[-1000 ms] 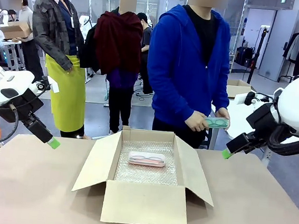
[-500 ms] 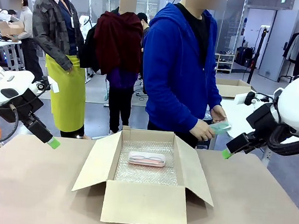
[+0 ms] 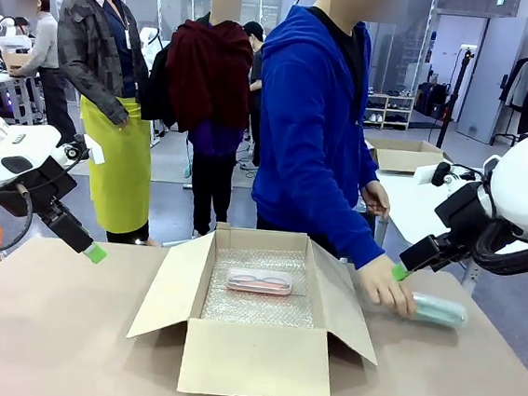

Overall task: Pack the glasses set securely to prepare it for shipping.
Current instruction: Put the Glasses case from the right side of the table into the Package Box.

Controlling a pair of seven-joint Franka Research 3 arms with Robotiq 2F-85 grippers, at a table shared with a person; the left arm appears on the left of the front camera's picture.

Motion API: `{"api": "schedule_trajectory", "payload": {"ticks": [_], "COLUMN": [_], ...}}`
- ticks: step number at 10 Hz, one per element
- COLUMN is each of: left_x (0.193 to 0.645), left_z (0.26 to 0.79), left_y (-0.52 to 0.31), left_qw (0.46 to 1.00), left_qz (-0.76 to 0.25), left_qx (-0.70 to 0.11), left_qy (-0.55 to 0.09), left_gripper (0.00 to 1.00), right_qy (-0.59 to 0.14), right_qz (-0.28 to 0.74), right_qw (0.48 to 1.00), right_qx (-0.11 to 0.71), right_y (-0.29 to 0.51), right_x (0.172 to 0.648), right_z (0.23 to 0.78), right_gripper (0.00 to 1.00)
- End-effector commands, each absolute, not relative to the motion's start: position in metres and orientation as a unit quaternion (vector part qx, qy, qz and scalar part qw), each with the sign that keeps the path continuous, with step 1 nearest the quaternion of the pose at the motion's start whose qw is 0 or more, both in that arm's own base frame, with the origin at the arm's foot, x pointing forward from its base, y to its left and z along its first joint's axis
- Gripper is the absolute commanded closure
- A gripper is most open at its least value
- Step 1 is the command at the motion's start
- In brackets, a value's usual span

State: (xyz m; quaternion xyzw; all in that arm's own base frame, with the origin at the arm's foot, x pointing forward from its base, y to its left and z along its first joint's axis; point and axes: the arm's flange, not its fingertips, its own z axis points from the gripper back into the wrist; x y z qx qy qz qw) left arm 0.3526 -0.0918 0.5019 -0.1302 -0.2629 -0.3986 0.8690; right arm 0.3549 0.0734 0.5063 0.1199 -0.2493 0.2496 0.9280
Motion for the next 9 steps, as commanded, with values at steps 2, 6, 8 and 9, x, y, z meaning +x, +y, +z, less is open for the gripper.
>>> {"api": "schedule_trajectory", "payload": {"ticks": [2,6,8,9], "left_x": [0.352,0.352,0.352,0.352], "left_z": [0.502,0.502,0.502,0.502], "left_y": [-0.090,-0.090,-0.090,-0.090], "left_qw": [0.866,0.866,0.866,0.866], "left_qz": [-0.401,-0.401,-0.401,-0.401], "left_qx": [-0.137,-0.137,-0.137,-0.137], "left_qy": [-0.265,-0.265,-0.265,-0.265], "left_gripper": [0.00,0.00,0.00,0.00], "right_qy": [-0.256,-0.256,-0.241,-0.226], "right_qz": [0.255,0.255,0.252,0.255], "right_qw": [0.925,0.925,0.931,0.935], "right_qx": [0.118,0.118,0.107,0.095], "right_y": [0.073,0.073,0.067,0.059], "right_x": [0.357,0.357,0.364,0.377], "right_z": [0.506,0.506,0.510,0.510], "right_gripper": [0.00,0.00,0.00,0.00]}}
